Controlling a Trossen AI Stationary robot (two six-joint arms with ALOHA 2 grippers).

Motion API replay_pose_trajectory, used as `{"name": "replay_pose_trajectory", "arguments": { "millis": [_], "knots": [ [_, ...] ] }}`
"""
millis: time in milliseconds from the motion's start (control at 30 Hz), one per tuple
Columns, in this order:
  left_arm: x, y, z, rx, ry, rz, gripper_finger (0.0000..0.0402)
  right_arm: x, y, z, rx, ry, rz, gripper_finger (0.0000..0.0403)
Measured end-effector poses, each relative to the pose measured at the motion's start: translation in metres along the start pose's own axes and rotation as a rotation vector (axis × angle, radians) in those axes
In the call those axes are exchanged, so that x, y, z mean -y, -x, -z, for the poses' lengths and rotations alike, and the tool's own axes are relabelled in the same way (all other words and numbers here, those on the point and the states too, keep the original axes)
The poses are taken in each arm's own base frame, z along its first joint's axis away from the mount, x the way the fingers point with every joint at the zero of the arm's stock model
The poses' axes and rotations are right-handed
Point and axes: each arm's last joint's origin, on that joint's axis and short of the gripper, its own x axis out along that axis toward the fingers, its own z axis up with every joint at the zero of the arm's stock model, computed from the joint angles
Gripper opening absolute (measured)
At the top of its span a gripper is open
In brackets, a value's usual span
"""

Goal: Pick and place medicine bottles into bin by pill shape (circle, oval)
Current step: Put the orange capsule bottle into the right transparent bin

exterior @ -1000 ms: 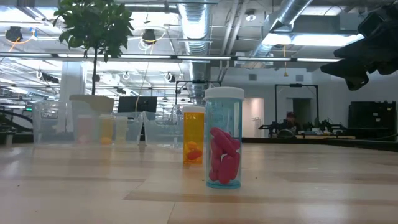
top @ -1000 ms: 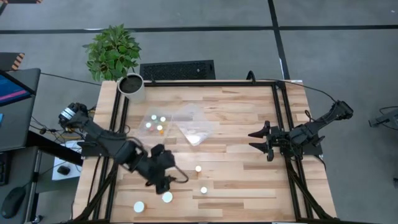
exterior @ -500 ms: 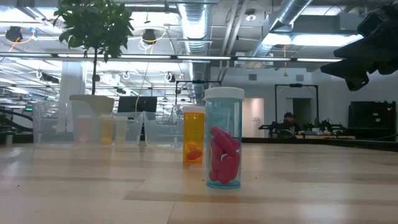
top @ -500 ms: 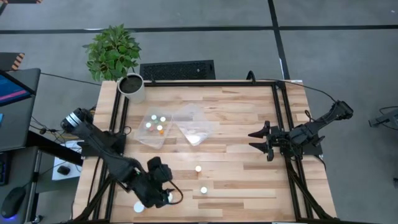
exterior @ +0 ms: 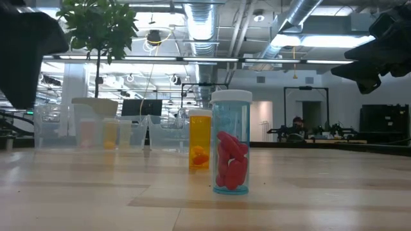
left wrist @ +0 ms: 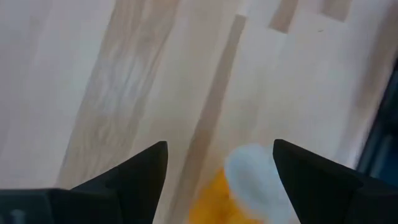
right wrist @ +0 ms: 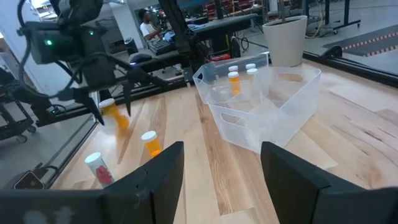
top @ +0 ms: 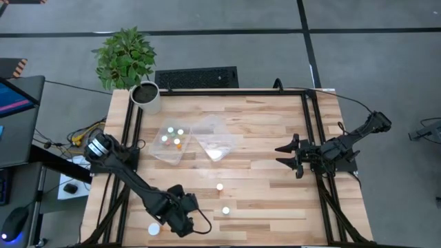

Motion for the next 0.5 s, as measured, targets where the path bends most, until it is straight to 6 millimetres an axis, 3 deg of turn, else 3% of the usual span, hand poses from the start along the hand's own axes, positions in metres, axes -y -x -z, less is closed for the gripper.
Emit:
{"name": "replay_pose_trajectory", "arguments": {
  "millis": [500],
  "knots": [
    [-0.0018,0.0023,0.0021,-0.069,-0.012,0.011,0.0284,0.0,0.0,-0.0001,0.001,0.0,0.001,0.0226]
  ]
}}
